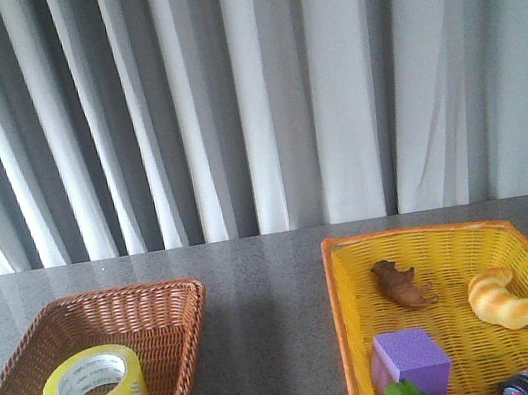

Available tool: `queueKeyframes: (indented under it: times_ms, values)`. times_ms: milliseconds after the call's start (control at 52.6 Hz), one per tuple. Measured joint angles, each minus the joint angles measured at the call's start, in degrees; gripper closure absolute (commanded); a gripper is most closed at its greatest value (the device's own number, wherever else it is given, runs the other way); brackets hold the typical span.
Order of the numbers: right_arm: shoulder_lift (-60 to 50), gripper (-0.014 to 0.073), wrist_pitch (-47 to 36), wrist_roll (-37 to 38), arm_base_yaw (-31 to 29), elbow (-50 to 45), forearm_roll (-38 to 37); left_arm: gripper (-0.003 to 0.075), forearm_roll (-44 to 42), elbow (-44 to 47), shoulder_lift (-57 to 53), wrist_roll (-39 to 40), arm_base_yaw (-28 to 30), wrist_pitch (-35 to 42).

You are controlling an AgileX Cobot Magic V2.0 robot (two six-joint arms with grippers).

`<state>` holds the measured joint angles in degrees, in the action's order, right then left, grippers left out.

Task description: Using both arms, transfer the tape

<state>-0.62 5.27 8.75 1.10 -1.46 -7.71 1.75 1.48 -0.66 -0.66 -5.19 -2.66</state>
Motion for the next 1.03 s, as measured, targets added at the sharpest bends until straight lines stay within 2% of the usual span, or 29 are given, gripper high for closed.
queueKeyframes:
  times_ms: [456,1027]
  values:
    - [0.0,0.0601,0.0,0.0,0.0,0.0,0.0,0.0727,0.0,0.0,0.0,0.0,3.1,0.0]
    - [0.0,0.0601,0.0,0.0,0.0,0.0,0.0,0.0727,0.0,0.0,0.0,0.0,3.3,0.0]
